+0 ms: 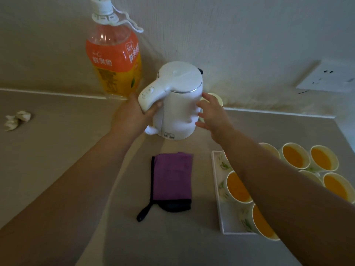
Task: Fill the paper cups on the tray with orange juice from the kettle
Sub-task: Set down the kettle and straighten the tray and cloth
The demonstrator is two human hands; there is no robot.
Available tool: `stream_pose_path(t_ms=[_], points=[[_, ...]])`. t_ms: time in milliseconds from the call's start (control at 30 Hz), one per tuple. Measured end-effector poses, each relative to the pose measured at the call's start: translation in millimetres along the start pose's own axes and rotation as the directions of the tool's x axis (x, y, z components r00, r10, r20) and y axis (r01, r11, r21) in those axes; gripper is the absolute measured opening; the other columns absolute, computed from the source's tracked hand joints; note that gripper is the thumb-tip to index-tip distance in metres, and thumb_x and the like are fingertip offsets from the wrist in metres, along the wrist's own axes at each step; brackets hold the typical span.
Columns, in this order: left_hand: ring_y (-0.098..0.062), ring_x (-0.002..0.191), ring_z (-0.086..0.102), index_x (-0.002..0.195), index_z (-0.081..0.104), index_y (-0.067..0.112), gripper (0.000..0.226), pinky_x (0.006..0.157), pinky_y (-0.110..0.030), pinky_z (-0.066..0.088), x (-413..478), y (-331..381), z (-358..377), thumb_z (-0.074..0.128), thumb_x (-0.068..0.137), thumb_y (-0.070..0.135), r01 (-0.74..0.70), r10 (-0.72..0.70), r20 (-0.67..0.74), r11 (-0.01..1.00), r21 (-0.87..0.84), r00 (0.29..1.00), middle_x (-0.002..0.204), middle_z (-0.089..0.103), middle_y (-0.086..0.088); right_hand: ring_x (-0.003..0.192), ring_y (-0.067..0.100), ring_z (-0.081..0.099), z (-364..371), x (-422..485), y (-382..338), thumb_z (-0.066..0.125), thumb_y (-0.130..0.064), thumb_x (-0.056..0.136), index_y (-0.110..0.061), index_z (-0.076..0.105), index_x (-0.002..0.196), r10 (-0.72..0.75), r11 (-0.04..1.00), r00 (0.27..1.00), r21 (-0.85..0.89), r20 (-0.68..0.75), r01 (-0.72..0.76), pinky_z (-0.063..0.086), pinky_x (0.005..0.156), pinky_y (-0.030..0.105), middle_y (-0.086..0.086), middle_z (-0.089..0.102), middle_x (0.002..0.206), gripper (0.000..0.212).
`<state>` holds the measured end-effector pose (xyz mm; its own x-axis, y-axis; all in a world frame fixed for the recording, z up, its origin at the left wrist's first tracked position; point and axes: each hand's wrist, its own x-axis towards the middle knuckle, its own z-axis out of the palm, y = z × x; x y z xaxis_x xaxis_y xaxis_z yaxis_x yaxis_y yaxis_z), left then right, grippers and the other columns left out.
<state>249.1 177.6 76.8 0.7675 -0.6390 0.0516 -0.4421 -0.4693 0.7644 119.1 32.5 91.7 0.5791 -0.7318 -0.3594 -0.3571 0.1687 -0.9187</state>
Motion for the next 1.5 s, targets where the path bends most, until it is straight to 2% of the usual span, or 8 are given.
stream_pose_path(t_ms=[133, 500, 733, 867, 967, 1167, 1300, 1500], points=[[-0.035, 0.092, 0.063, 0.127, 0.049, 0.014, 0.073, 0.078, -0.041, 0.048, 10.2, 1.6, -8.7, 0.056, 0.077, 0.067, 0.201, -0.212, 0.018, 0.949, 0.244, 0.977, 0.107, 0.066, -0.013, 0.109, 0.022, 0.052, 8.2, 1.2, 2.3, 0.048, -0.023, 0.095, -0.020, 0.033, 0.144, -0.034, 0.998, 0.998, -0.062, -0.048, 0.031, 0.043, 0.103, 0.043, 0.004, 0.048, 0.117, 0.051], [-0.030, 0.098, 0.061, 0.122, 0.047, 0.002, 0.055, 0.070, -0.035, 0.043, -10.3, -1.5, -2.2, 0.067, 0.085, 0.037, 0.212, -0.214, -0.062, 0.977, -0.024, 0.975, 0.111, 0.060, -0.015, 0.116, 0.028, 0.054, 7.1, -8.9, -4.0, 0.050, -0.024, 0.094, -0.024, 0.032, 0.145, -0.005, 0.992, 1.000, -0.125, 0.010, 0.007, 0.047, 0.099, 0.046, 0.008, 0.053, 0.122, 0.054], [-0.031, 0.115, 0.052, 0.131, 0.046, 0.007, 0.047, 0.085, -0.037, 0.044, -43.9, -9.3, 2.4, 0.058, 0.090, 0.025, 0.220, -0.230, -0.121, 0.971, -0.091, 0.966, 0.127, 0.051, -0.015, 0.112, 0.021, 0.053, 1.2, -46.4, -9.5, 0.057, -0.025, 0.093, -0.018, 0.035, 0.144, -0.003, 0.999, 0.999, -0.050, 0.035, 0.004, 0.052, 0.088, 0.034, 0.005, 0.049, 0.131, 0.056], [-0.030, 0.119, 0.051, 0.121, 0.055, 0.018, 0.028, 0.098, -0.042, 0.042, -88.7, -11.8, 22.9, 0.047, 0.095, 0.021, 0.287, -0.288, 0.082, 0.958, 0.026, 0.954, 0.132, 0.050, -0.011, 0.094, 0.018, 0.062, -7.6, -102.3, 6.1, 0.055, -0.022, 0.095, -0.019, 0.056, 0.118, -0.042, 0.998, 0.974, -0.035, 0.224, 0.051, 0.054, 0.082, 0.032, 0.002, 0.061, 0.112, 0.024], [-0.026, 0.125, 0.045, 0.126, 0.056, 0.020, 0.034, 0.104, -0.034, 0.034, -126.6, -19.1, 47.0, 0.046, 0.094, 0.027, 0.156, -0.184, 0.118, 0.965, 0.212, 0.976, 0.135, 0.050, -0.006, 0.092, 0.015, 0.067, -25.7, -150.2, 36.1, 0.056, -0.021, 0.094, -0.028, 0.060, 0.102, -0.029, 0.989, 0.926, -0.124, 0.376, 0.082, 0.055, 0.085, 0.032, 0.002, 0.068, 0.108, 0.011], [-0.030, 0.113, 0.054, 0.121, 0.061, 0.013, 0.031, 0.095, -0.034, 0.041, -204.9, 13.1, 107.8, 0.052, 0.092, 0.021, 0.185, -0.204, 0.138, 0.973, 0.136, 0.969, 0.126, 0.057, -0.012, 0.098, 0.010, 0.066, -94.1, -226.7, 117.0, 0.053, -0.025, 0.095, -0.029, 0.056, 0.115, 0.156, 0.948, 0.810, -0.317, 0.565, 0.039, 0.054, 0.085, 0.024, -0.002, 0.066, 0.117, 0.020], [-0.029, 0.116, 0.053, 0.125, 0.059, 0.010, 0.035, 0.095, -0.034, 0.042, -236.2, 37.9, 143.8, 0.050, 0.092, 0.021, 0.244, -0.264, 0.159, 0.960, 0.134, 0.951, 0.128, 0.055, -0.014, 0.098, 0.011, 0.064, -150.3, -243.2, 170.6, 0.051, -0.024, 0.097, -0.024, 0.056, 0.118, 0.290, 0.915, 0.823, -0.394, 0.488, -0.089, 0.052, 0.087, 0.026, -0.002, 0.064, 0.114, 0.022], [-0.031, 0.112, 0.054, 0.125, 0.055, 0.012, 0.034, 0.089, -0.034, 0.043, -252.1, 59.6, 174.2, 0.046, 0.093, 0.022, 0.292, -0.325, 0.180, 0.938, 0.186, 0.928, 0.127, 0.054, -0.013, 0.090, 0.016, 0.065, -234.3, -237.2, 217.0, 0.054, -0.022, 0.095, -0.019, 0.060, 0.105, 0.322, 0.914, 0.936, -0.308, 0.146, -0.266, 0.055, 0.080, 0.030, 0.003, 0.066, 0.104, 0.012]])
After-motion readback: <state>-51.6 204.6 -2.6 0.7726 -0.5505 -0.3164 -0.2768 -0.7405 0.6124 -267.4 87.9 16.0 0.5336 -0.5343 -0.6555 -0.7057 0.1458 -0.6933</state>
